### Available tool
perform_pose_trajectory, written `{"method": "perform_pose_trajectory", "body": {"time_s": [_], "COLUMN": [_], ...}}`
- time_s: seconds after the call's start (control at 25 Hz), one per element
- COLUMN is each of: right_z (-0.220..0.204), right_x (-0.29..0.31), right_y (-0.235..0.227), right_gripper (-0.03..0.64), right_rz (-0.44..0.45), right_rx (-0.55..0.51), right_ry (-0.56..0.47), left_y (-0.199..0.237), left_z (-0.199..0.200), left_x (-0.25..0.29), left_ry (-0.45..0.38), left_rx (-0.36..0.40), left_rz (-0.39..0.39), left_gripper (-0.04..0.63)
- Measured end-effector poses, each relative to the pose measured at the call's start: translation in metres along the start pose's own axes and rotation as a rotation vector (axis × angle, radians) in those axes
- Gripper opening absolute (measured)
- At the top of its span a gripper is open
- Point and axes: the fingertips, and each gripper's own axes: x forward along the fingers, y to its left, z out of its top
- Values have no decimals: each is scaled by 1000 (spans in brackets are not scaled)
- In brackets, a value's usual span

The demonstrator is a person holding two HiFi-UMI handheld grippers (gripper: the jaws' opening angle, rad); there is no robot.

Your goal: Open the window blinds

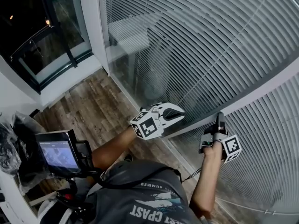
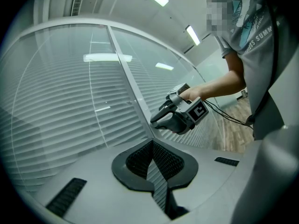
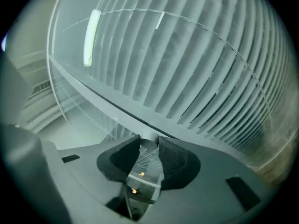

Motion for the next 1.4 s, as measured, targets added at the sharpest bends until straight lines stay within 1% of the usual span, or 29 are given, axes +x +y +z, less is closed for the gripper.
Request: {"method": "perform_pose_trajectory", "body": {"time_s": [0.08,0.12,0.16,0.24,0.32,0.4,0.48,0.52,0.56,0.68,0.72,0.84,0.88,1.0,1.04,1.08,1.12,1.16,1.2,1.32,1.4], "right_z": [-3,-5,-8,-13,-14,-11,-4,0,1,-9,-13,-21,-25,-28,-23,-17,-12,-8,-6,-5,-6], "right_x": [0,0,0,0,0,-2,-8,-11,-14,-19,-19,-13,-7,12,13,13,11,9,9,12,12], "right_y": [3,5,7,10,10,11,18,23,28,30,26,8,5,12,14,14,14,13,14,20,22], "right_gripper": [106,106,106,104,92,92,94,94,94,94,94,94,94,94,94,94,94,94,95,97,98], "right_rz": [-4,-14,-34,-86,-128,-151,-162,-156,-140,-103,-90,-47,-45,-10,-9,-13,-19,-27,-38,-100,-124], "right_rx": [-125,-210,-320,-571,-775,-909,-992,-1000,-981,-893,-806,-366,-252,19,87,128,135,114,69,-161,-297], "right_ry": [43,66,85,105,106,101,59,31,9,3,5,-22,-25,-47,-73,-98,-118,-126,-125,-85,-66], "left_y": [0,-1,-1,-2,-4,-4,-4,-3,-3,-5,-6,-8,-6,6,8,9,8,8,7,10,9], "left_z": [0,0,1,3,5,6,5,4,3,-2,-4,-9,-12,-12,-10,-7,-5,-3,-2,2,1], "left_x": [0,0,0,2,3,4,4,3,2,1,1,-4,-11,-23,-19,-14,-9,-6,-4,-4,-4], "left_ry": [-4,-5,-6,-9,-11,-11,-7,-4,-2,4,3,-9,-10,-1,-2,-5,-9,-12,-15,-16,-14], "left_rx": [1,1,1,4,9,12,10,8,5,6,11,20,11,-17,-16,-12,-6,-1,2,-3,-9], "left_rz": [-3,-4,-5,-11,-16,-19,-17,-15,-13,-15,-21,-29,-16,13,7,-5,-16,-25,-31,-36,-39], "left_gripper": [0,0,0,0,0,0,0,0,0,0,0,0,0,0,0,0,0,0,0,0,0]}}
